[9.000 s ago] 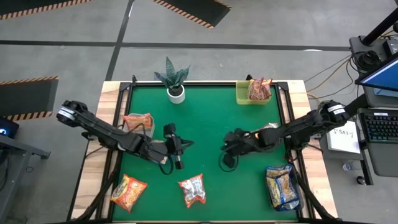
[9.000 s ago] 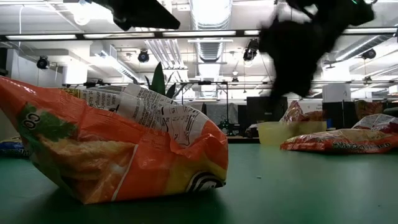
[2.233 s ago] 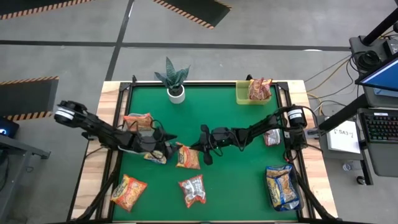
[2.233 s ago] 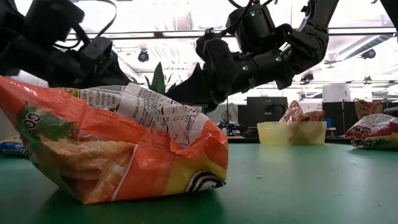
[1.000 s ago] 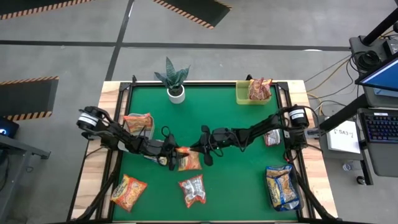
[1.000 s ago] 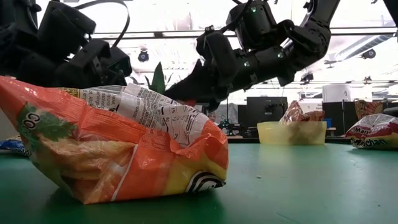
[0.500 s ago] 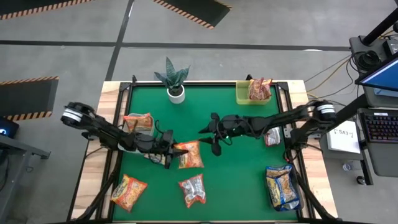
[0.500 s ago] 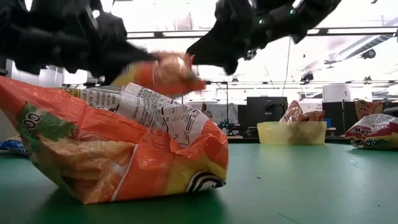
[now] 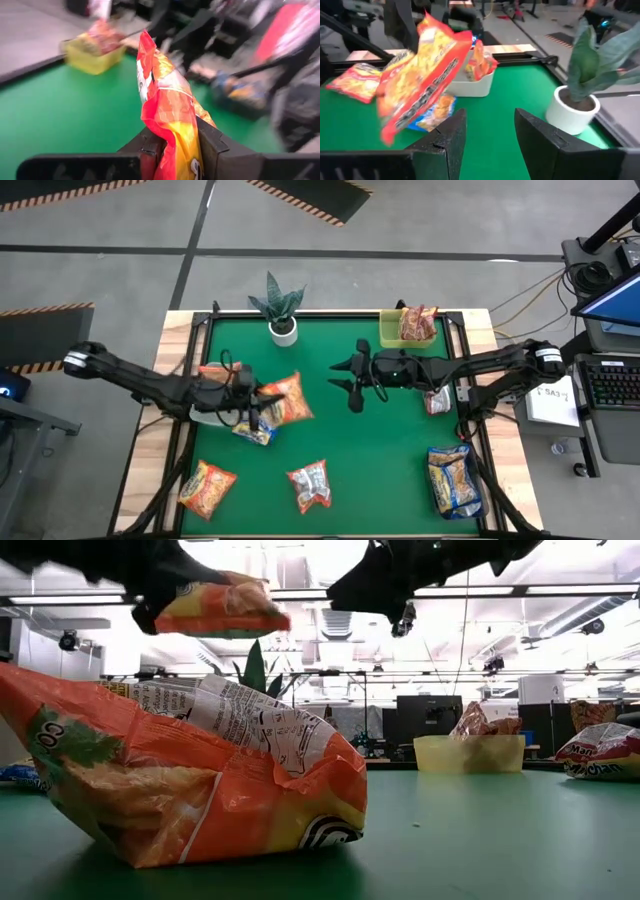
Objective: Sort Maruchan noodles
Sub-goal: Put the orange noodle pack into the white bin
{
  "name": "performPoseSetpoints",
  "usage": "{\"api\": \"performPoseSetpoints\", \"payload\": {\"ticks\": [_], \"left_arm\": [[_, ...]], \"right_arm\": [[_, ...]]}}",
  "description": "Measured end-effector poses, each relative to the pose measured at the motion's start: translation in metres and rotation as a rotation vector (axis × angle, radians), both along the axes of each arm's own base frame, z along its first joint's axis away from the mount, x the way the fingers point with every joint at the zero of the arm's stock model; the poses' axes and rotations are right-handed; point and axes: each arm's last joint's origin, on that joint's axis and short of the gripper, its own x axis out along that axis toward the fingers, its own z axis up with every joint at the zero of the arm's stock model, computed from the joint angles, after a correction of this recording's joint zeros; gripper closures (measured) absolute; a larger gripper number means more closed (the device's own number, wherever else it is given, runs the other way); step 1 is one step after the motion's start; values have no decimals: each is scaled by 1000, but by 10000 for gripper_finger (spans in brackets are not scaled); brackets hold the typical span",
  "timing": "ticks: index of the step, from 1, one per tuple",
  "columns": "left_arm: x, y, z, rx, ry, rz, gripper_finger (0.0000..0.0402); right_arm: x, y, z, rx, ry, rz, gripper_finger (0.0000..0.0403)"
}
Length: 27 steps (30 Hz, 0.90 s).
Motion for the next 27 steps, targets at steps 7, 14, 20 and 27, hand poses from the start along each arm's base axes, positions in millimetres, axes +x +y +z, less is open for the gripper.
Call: {"api": "performPoseSetpoints", "payload": {"ticks": [7,14,20,27], "left_arm": [[-30,12,63,114,469,267,351],[-46,17,82,144,804,503,352],[-32,6,63,35,1096,379,352],[-21,1,50,50,1227,357,352]], "right_arm": [[1,-2,-3,-15,17,-18,249],[1,-2,-7,-13,46,-19,251],[0,-2,-10,-1,77,-22,245],[0,-2,-11,13,86,-26,251]]}}
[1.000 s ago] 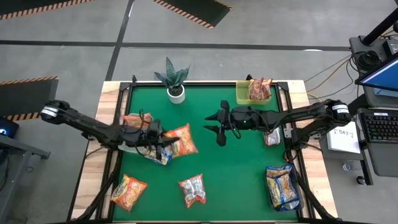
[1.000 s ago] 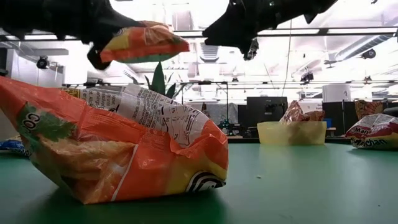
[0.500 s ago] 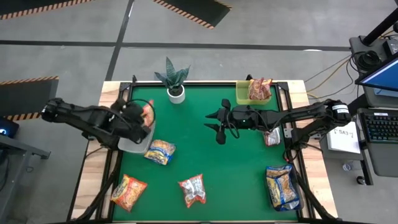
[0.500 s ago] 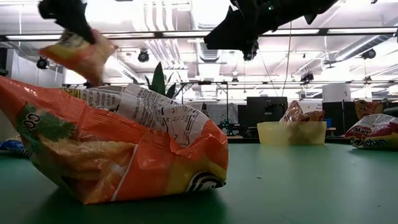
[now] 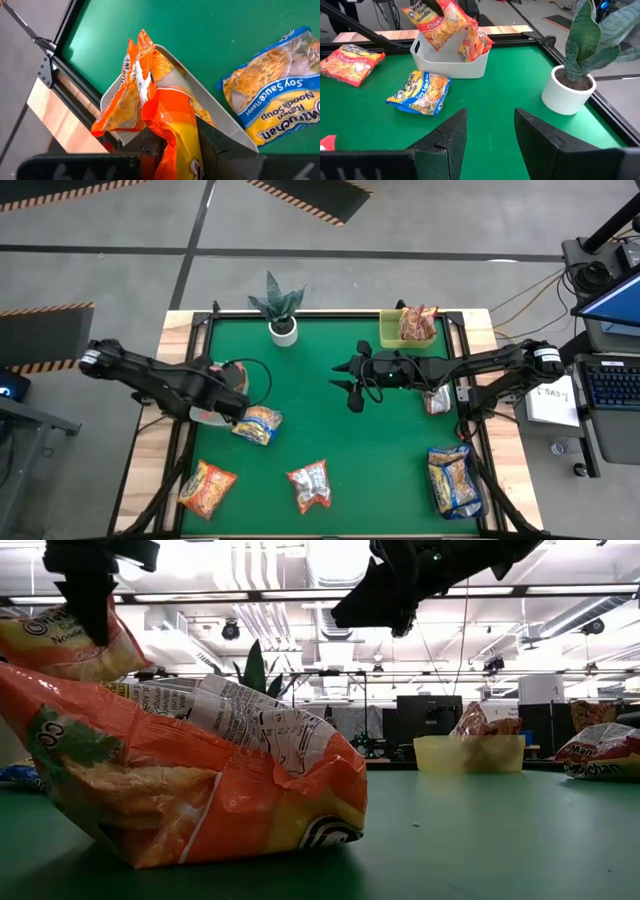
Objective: Sort Maruchan noodles
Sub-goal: Put the orange noodle pack into the white bin
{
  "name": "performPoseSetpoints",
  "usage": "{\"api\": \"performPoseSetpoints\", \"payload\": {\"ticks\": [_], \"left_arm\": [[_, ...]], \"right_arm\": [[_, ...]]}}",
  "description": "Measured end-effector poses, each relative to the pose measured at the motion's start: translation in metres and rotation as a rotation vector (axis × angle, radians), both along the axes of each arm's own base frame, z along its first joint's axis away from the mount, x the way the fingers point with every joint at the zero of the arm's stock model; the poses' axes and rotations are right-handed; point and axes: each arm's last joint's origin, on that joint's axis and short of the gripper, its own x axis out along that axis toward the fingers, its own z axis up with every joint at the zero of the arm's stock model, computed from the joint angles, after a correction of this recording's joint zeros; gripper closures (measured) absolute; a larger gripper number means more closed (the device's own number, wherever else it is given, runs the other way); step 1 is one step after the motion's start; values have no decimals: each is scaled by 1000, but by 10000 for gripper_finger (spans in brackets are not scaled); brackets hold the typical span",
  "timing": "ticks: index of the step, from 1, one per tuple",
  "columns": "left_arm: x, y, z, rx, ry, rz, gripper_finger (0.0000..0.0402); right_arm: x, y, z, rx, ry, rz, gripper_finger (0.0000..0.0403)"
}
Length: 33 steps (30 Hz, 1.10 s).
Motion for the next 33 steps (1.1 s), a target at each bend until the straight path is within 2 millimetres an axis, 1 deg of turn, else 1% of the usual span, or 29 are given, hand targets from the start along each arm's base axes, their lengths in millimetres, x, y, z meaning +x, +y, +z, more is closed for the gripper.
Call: {"api": "performPoseSetpoints", "payload": {"ticks": [6,11,18,23,27,33], "left_arm": [[4,-1,-4,-3,29,-4,352],[4,0,-6,-104,39,80,352],[5,6,-6,-137,30,151,352],[8,10,-7,-145,23,140,352],[11,15,-11,-164,20,139,352],[9,22,-29,-204,87,137,352]], "right_arm": [[0,0,0,2,3,-1,249],[0,0,0,2,2,-1,245],[0,0,0,2,1,-1,252],[0,0,0,-1,1,0,250],[0,0,0,0,1,0,245],[0,0,0,1,1,0,245]]}}
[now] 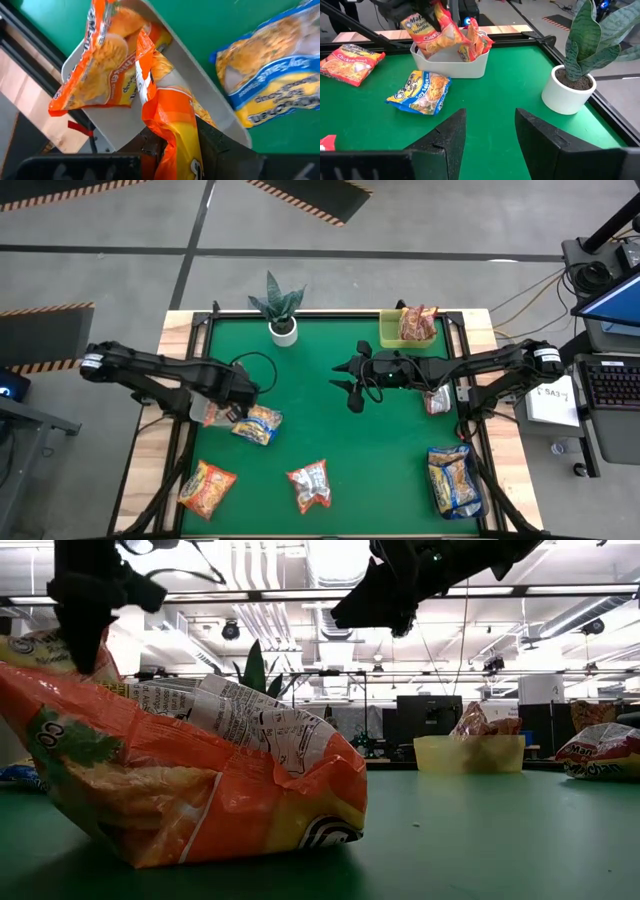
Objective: Sort Maruchan noodles
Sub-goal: Put the orange noodle pack into the white bin
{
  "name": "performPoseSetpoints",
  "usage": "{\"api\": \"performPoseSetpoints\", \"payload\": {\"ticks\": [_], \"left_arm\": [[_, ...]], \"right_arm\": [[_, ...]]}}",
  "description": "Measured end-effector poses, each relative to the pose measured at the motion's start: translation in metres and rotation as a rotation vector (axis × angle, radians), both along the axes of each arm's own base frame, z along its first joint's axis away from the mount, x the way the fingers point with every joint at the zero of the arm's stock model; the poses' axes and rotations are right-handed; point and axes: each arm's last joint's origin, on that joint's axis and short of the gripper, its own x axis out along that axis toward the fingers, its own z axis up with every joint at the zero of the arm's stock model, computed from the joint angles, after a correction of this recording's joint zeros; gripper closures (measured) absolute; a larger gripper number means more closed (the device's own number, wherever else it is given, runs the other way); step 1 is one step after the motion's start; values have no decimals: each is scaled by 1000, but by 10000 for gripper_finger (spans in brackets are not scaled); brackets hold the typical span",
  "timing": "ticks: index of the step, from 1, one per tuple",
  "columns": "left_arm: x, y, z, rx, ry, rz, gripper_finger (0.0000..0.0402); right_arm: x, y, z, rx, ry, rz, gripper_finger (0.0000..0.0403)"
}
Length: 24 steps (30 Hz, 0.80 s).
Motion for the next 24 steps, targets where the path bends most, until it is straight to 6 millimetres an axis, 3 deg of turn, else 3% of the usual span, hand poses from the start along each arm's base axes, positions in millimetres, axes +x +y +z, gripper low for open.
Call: {"api": "performPoseSetpoints", "payload": {"ticks": [24], "left_arm": [[4,21,-49,-87,-29,-40,352]], "right_arm": [[0,0,0,1,0,0,243]]}}
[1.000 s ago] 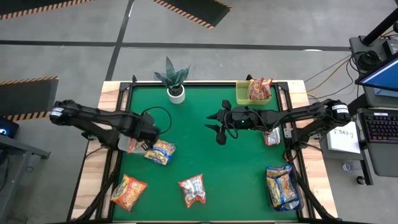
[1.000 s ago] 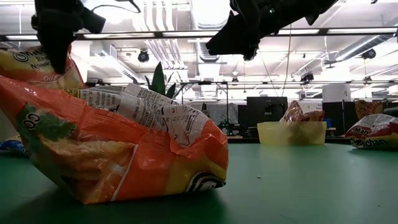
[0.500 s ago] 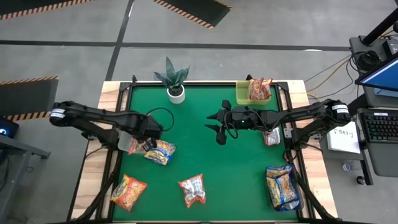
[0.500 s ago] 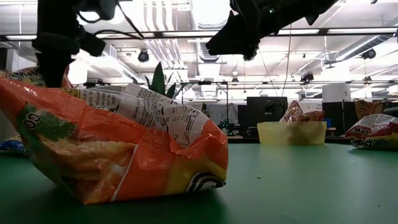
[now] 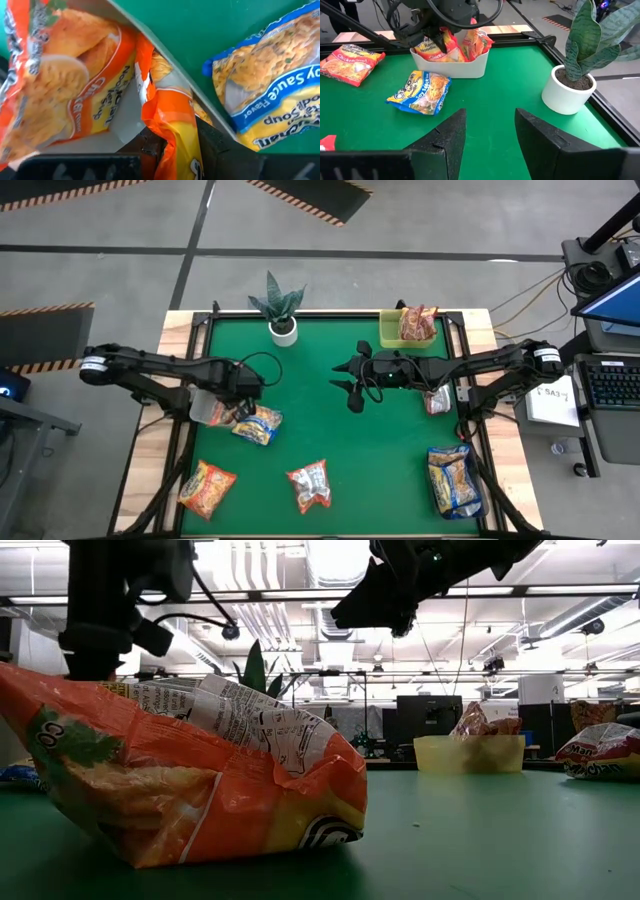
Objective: Sort Maruchan noodles
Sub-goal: Put the orange noodle pack into the white bin
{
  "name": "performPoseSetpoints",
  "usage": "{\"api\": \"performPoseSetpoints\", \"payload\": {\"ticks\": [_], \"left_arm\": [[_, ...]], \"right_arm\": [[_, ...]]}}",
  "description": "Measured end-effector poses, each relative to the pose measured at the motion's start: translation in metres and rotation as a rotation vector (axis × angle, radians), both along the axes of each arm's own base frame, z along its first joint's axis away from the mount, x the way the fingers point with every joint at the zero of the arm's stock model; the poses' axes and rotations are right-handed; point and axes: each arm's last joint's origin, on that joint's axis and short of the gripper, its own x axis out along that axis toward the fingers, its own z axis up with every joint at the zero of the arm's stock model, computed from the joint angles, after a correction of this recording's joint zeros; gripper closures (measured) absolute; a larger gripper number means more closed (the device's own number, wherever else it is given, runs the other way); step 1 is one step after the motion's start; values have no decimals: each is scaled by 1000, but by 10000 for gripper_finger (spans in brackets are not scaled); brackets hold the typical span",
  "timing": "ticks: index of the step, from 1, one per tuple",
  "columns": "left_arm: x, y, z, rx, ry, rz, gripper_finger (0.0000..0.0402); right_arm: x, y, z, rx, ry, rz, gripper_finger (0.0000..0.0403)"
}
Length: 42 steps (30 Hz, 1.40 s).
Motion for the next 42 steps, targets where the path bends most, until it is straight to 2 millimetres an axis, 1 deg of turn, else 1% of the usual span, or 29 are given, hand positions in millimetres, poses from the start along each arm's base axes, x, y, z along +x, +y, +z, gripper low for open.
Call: {"api": "performPoseSetpoints", "payload": {"ticks": [6,12,18,24,30,34,38,42], "left_arm": [[1,1,-4,7,-16,-3,352],[3,4,-4,101,-41,28,337],[5,5,-4,114,-70,73,312],[8,5,-4,116,-108,96,277],[9,7,-3,194,-145,165,237],[9,7,-3,215,-162,216,219],[9,7,-3,206,-172,269,222],[8,6,-3,154,-170,327,246]], "right_arm": [[0,0,0,-1,0,0,246],[0,0,0,-2,0,1,247],[0,0,0,-2,0,1,248],[0,0,0,-1,0,0,248],[0,0,0,-2,0,1,248],[0,0,0,-2,0,1,248],[0,0,0,-2,0,1,248],[0,0,0,-2,0,1,248]]}}
